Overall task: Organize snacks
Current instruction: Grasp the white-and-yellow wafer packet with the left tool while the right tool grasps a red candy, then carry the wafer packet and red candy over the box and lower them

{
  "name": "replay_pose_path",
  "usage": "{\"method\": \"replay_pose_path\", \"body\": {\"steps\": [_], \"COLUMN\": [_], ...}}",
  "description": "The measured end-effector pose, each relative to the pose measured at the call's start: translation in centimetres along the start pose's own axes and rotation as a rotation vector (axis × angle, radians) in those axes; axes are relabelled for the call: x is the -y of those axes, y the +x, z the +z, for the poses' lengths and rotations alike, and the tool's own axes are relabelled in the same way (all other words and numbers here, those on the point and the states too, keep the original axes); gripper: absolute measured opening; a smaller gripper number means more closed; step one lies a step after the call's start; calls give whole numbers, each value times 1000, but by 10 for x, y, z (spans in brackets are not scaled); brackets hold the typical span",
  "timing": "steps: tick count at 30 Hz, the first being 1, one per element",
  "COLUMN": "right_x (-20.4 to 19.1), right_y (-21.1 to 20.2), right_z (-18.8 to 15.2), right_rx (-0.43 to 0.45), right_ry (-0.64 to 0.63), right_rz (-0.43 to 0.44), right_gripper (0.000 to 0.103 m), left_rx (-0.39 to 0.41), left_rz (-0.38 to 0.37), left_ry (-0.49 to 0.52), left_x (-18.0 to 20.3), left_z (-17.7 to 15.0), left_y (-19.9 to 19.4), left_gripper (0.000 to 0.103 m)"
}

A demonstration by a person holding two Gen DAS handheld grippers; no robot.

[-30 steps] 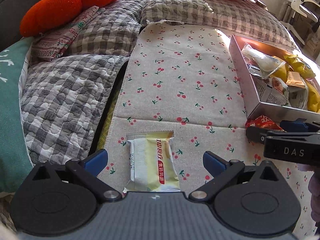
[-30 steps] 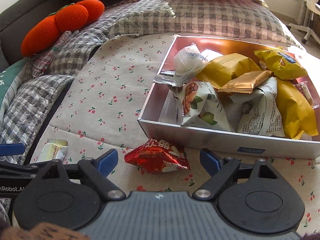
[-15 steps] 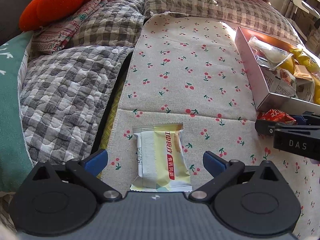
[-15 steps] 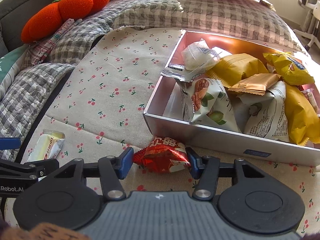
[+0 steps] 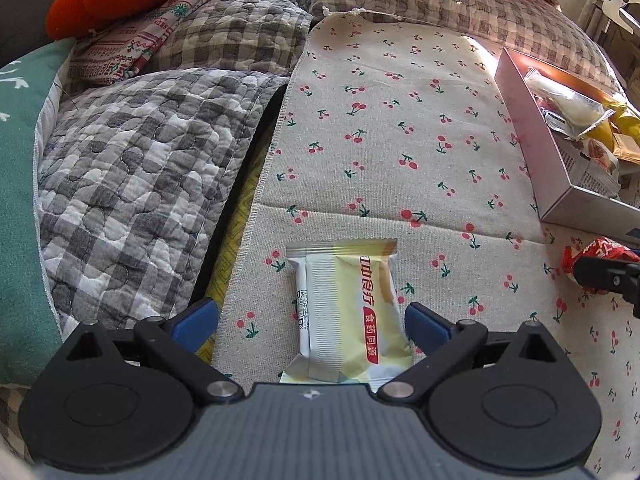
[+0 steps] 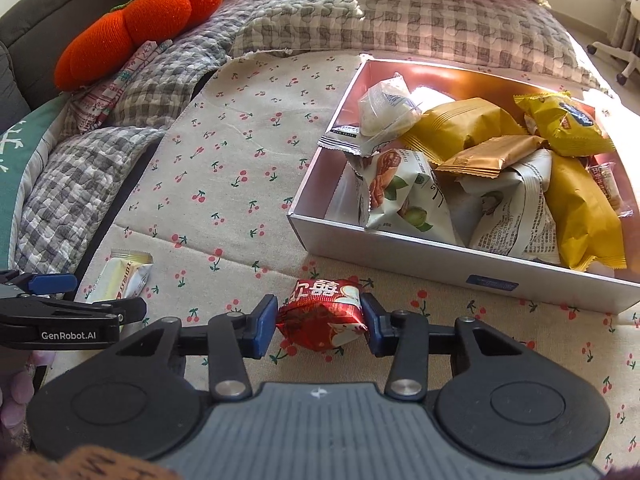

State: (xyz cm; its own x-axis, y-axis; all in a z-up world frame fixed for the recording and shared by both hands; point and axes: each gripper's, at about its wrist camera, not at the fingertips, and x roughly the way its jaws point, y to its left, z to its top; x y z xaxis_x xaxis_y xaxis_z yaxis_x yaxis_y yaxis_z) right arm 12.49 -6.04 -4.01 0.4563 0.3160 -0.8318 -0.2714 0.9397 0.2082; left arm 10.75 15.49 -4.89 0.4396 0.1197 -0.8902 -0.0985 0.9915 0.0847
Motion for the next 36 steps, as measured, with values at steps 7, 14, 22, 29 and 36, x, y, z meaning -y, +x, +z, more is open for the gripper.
{"method": "replay_pose_path", "body": {"steps": [7, 14, 22, 29, 36], "right_x": [0, -1, 2, 9, 17], "right_y": [-6, -12, -17, -24, -32], "right_z": [-4, -7, -10, -10, -11], "right_rx": [-9, -18, -18, -9, 4], "right_ry": [-8, -15, -20, -5, 9], "right_rz": [6, 7, 3, 7, 13], "right_gripper": [41, 41, 41, 41, 41], "left_rx": [8, 3, 2, 9, 28], "left_rz": [-30, -69, -94, -119, -143], "left_ry": [-35, -51, -39, 1, 30], "left_x": [-3, 2, 17, 38, 58], "left_z": [0, -1, 1, 0, 1], "left_y": [2, -2, -8, -15, -26], "left_gripper": [90, 66, 53, 53, 53]}}
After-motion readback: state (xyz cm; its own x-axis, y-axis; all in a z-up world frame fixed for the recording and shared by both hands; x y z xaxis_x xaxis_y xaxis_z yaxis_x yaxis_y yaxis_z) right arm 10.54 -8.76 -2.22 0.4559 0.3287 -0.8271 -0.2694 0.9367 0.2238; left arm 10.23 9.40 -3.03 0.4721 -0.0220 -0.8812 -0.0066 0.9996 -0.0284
